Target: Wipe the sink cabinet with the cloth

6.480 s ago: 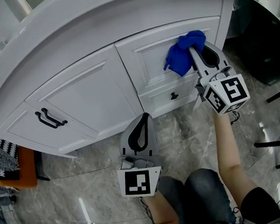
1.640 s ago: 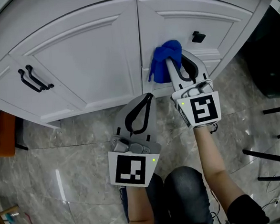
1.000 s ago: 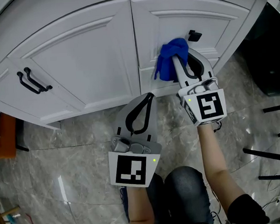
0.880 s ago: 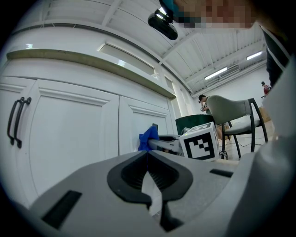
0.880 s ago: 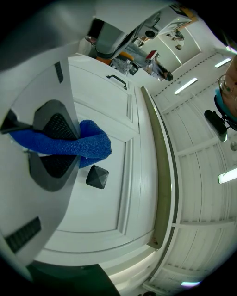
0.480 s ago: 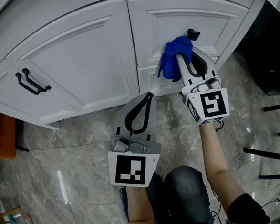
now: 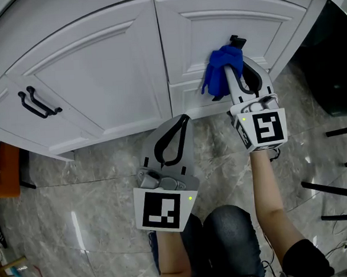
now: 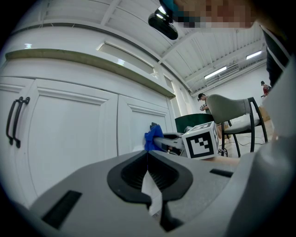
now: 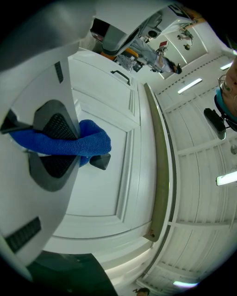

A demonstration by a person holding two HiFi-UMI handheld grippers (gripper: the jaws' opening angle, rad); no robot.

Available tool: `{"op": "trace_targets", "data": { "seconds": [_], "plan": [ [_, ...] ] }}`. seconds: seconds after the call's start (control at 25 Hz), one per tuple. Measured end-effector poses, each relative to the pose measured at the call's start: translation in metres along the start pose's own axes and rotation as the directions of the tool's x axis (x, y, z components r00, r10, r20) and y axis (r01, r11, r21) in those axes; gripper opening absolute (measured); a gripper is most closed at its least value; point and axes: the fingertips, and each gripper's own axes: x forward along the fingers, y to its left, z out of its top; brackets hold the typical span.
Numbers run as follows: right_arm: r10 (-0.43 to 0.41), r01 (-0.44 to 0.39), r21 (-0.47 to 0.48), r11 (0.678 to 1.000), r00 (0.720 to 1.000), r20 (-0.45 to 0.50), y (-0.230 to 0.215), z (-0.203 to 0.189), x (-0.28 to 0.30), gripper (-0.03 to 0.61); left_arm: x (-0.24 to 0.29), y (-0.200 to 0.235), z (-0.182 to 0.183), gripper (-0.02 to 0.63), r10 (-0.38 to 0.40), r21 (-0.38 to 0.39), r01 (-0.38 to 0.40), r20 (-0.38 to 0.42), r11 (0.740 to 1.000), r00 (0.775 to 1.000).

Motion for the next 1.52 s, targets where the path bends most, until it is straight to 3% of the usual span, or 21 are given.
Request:
{"op": "trace_targets", "data": {
  "seconds": [1.52],
  "plan": [
    [-0.068, 0.068, 0.004, 0.998, 0.998, -0.018, -0.037, -0.011, -0.013, 0.060, 0.000, -0.004, 0.003, 0.006, -0.005, -0.009, 0.005, 0.006, 1.000, 1.000]
  ]
}}
